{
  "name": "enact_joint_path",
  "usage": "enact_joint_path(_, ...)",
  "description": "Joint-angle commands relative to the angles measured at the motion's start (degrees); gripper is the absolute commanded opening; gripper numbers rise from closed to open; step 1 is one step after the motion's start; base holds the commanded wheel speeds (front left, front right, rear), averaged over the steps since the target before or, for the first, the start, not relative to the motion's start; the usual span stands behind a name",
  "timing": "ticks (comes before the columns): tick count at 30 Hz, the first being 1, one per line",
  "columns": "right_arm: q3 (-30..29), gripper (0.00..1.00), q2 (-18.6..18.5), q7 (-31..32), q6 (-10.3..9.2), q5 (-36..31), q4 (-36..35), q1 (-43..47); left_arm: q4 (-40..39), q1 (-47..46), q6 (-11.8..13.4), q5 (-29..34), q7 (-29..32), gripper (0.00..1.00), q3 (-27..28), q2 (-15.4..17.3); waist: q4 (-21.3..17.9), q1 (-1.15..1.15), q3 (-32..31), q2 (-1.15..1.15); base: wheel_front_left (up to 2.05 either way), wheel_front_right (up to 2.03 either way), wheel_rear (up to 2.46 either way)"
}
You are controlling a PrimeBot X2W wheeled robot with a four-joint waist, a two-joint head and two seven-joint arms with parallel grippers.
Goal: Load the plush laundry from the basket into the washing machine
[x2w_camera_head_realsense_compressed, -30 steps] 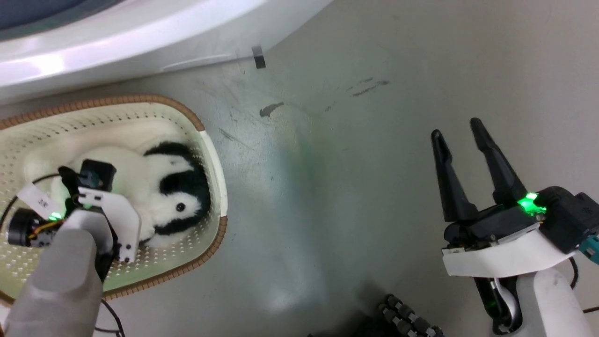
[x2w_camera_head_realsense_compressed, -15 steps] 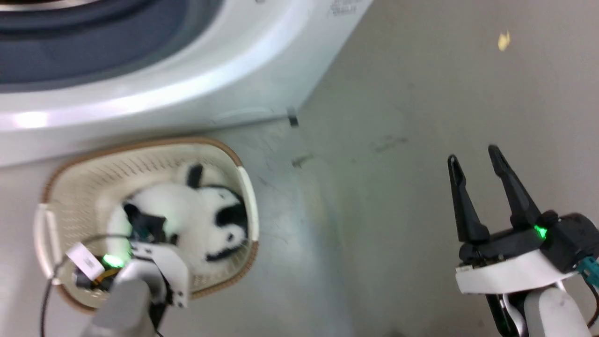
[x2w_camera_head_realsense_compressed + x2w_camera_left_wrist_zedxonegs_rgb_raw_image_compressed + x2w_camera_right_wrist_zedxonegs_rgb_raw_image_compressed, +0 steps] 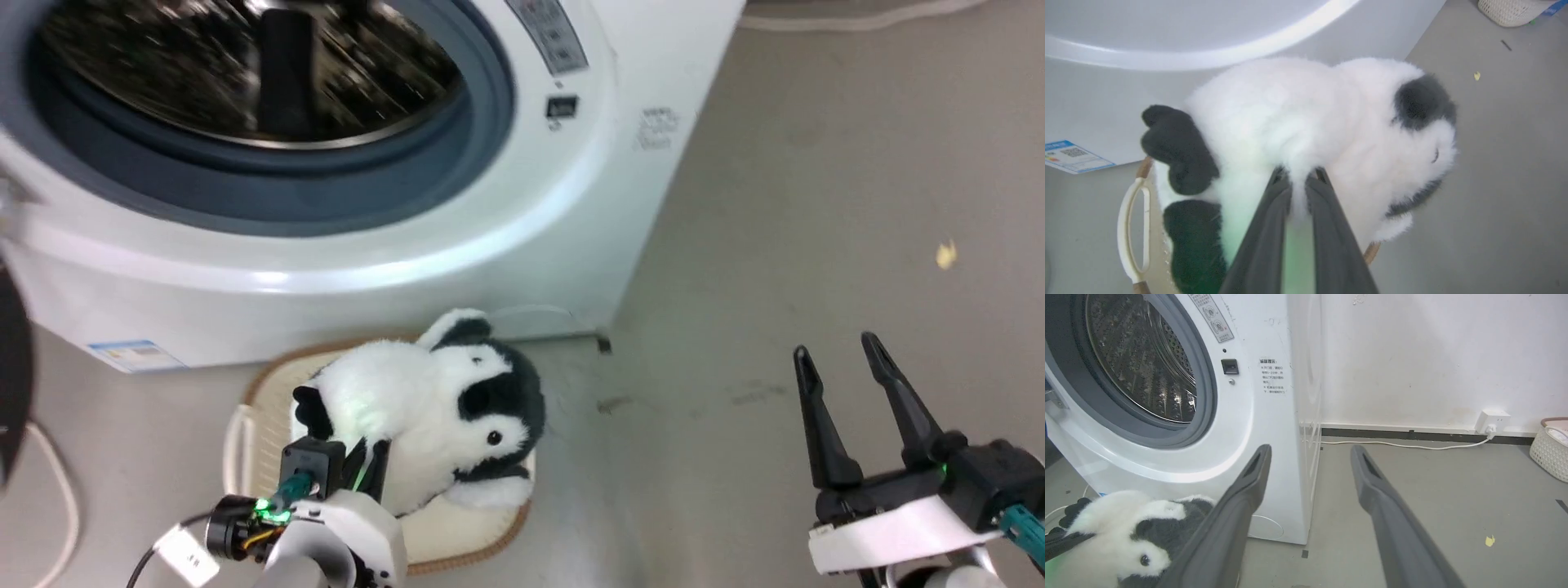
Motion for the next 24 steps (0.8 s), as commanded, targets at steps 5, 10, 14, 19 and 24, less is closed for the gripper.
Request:
enact_joint_path(5,-1.0,1.0,0.1,-0.2,-0.05,-0.2,0.2,2.3,-15.3,6.7,1.7,1.2,-0.4,0.0,3.9,-1.1,4.1,0.02,-6.1,0.0,0.0,0.0,0.0)
enact_joint_path(10,-1.1,1.0,0.1,-0.2,-0.05,0.2,-0.1,2.5,-28.2,9.0,2.8,3.7,-0.4,0.0,6.8,-1.4,4.5,0.02,-5.9,0.0,0.0,0.0,0.0)
enact_joint_path(14,-0.5,1.0,0.1,-0.2,-0.05,0.5,-0.7,2.0,-35.1,8.2,3.0,5.5,-0.4,0.0,8.5,-0.6,4.0,0.02,-4.3,0.0,0.0,0.0,0.0)
enact_joint_path(19,-0.3,1.0,0.1,-0.2,-0.05,0.8,-1.6,0.4,-39.8,4.0,3.0,5.9,0.0,0.0,10.8,1.7,2.3,0.02,0.2,0.0,0.0,0.0,0.0)
enact_joint_path(24,0.1,1.0,0.1,-0.2,-0.05,1.4,-2.4,-2.2,-40.6,-4.9,2.0,5.3,4.4,0.0,13.1,5.6,-0.4,0.02,6.4,0.0,0.0,0.0,0.0)
